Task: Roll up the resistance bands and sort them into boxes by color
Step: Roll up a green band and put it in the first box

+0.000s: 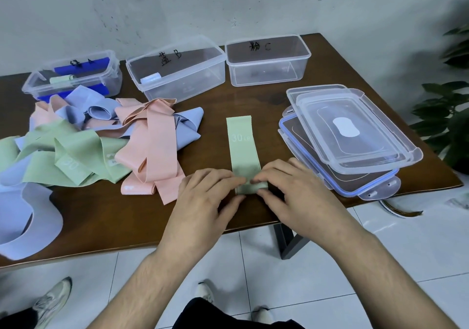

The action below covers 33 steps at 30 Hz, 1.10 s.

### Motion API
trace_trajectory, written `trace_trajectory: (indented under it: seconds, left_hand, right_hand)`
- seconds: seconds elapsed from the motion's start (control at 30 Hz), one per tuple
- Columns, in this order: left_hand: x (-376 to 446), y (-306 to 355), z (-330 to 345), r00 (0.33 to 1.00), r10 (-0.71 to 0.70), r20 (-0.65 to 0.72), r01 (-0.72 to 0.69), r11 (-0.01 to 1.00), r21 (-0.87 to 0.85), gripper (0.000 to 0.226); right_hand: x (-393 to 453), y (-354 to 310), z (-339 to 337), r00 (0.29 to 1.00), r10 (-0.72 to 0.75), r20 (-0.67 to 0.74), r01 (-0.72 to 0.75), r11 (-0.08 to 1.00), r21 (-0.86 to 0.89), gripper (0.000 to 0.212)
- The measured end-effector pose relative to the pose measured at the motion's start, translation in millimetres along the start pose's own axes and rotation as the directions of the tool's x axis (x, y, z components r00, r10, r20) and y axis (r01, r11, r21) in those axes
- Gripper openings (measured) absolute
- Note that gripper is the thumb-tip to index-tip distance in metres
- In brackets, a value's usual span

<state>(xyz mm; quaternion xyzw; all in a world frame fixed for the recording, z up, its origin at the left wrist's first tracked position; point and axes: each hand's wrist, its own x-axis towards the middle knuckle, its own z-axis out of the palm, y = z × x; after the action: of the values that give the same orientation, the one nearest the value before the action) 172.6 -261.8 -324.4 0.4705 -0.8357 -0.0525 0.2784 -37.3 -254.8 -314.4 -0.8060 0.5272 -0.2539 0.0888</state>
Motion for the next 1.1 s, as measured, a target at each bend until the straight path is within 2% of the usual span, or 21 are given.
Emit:
trace_trajectory:
  seconds: [0.13, 0.4, 0.63, 0.8, 0.9, 1.1]
  left_hand:
    - [1.5, -2.8, 4.0, 0.999, 0.032, -0.012, -0.031, 0.998, 0.046, 0.026]
    - [11.5, -4.5, 3.3, 0.999, -0.027, 0.044, 0.026, 0.999, 0.023, 0.033]
    - [17.6, -3.5, -0.1, 0.997, -0.053, 0.063, 0.052, 0.998, 0.030, 0.034]
    - [22.2, -7.6, -2.5, 1.000, -0.009, 0.026, 0.009, 1.000, -0.007, 0.029]
    - [26.4, -10.1, -3.6, 0.999, -0.028, 0.039, 0.029, 0.999, -0.016, 0.025]
    - [36.5, -12.6, -7.0, 0.993, -0.067, 0.097, 0.071, 0.997, -0.032, 0.027]
  right_hand:
    - [6.2, 3.6, -1.9, 0.999, 0.007, 0.050, -0.007, 1.000, 0.005, 0.020]
    - [9.3, 4.1, 1.2, 0.999, -0.026, -0.019, 0.025, 0.999, -0.038, 0.024]
    - [17.5, 8.3, 3.0, 0.999, -0.023, 0.045, 0.023, 1.000, -0.004, 0.021]
    - [25.1, 11.2, 1.6, 0.996, -0.027, 0.088, 0.031, 0.999, -0.042, 0.025]
    - [28.3, 10.6, -0.1, 0.995, -0.015, 0.101, 0.021, 0.998, -0.059, 0.027]
    - [31.6, 7.6, -1.7, 1.000, 0.007, 0.010, -0.007, 1.000, -0.010, 0.025]
